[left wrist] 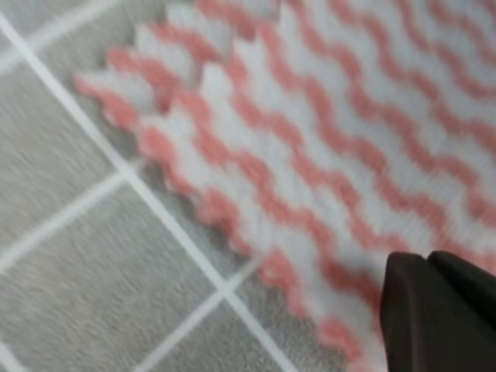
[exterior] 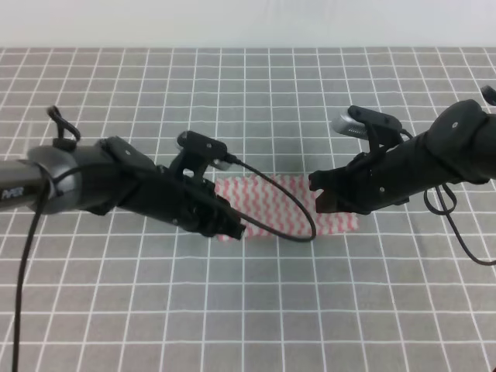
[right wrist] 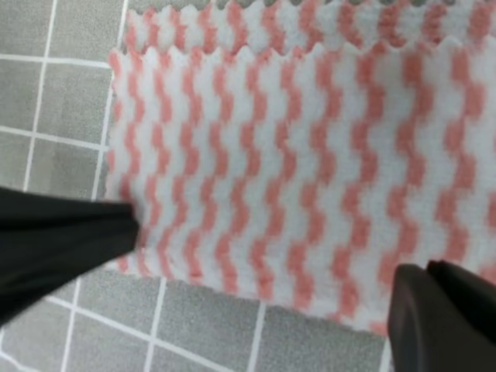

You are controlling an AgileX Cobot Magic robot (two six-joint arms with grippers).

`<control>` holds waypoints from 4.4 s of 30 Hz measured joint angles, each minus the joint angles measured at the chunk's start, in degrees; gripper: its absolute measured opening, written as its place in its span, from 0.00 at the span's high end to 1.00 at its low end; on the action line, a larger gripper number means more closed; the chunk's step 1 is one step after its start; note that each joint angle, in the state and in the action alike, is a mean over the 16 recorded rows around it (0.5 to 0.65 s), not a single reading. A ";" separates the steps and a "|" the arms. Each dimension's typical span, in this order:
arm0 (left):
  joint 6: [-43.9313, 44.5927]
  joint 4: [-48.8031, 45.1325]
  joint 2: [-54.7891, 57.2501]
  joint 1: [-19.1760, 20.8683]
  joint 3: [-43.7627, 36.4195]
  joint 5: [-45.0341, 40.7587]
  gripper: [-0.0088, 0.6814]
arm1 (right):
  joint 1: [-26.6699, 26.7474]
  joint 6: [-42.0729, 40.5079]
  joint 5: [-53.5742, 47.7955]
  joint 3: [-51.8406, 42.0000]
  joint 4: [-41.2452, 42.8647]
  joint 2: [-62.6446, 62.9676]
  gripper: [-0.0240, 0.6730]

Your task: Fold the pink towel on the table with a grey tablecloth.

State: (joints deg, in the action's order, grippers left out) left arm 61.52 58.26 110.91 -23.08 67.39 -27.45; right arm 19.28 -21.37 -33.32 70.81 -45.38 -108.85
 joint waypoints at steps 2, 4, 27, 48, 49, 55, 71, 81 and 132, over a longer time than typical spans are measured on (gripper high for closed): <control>0.33 0.88 -0.34 0.02 0.17 -0.15 0.99 | 0.00 0.00 -0.22 0.00 -0.11 0.00 0.99; 0.99 2.44 -0.66 -0.05 0.33 -0.37 0.99 | 0.00 0.00 -0.42 0.00 -0.30 0.00 0.99; 11.89 18.08 4.57 -1.48 1.68 -4.45 0.99 | 0.00 -0.09 -1.40 0.00 -1.83 0.00 0.99; 2.20 14.06 2.21 4.42 4.75 -8.54 0.99 | -4.20 -0.08 -3.48 2.23 -0.37 0.05 0.83; 1.86 14.00 2.46 4.68 4.75 -8.56 0.99 | -4.47 -0.06 -3.68 2.59 -0.32 0.05 0.81; 1.52 13.85 4.15 5.38 4.75 -8.01 0.99 | -5.24 0.88 -4.72 4.62 0.83 0.05 0.67; 1.45 13.65 6.26 5.37 4.76 -7.60 0.99 | -5.23 3.30 -5.52 6.19 4.84 -3.45 0.57; 1.38 13.57 6.17 5.38 4.75 -7.88 0.99 | -5.23 3.30 -3.00 6.27 6.39 -5.04 0.53; 1.36 13.43 6.20 5.38 4.76 -8.48 0.99 | -5.32 4.57 -3.80 8.32 3.12 -7.89 0.96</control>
State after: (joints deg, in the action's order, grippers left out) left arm 62.88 71.69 117.11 -17.70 72.15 -35.93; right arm 13.96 -16.81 -37.12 79.14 -42.26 -116.74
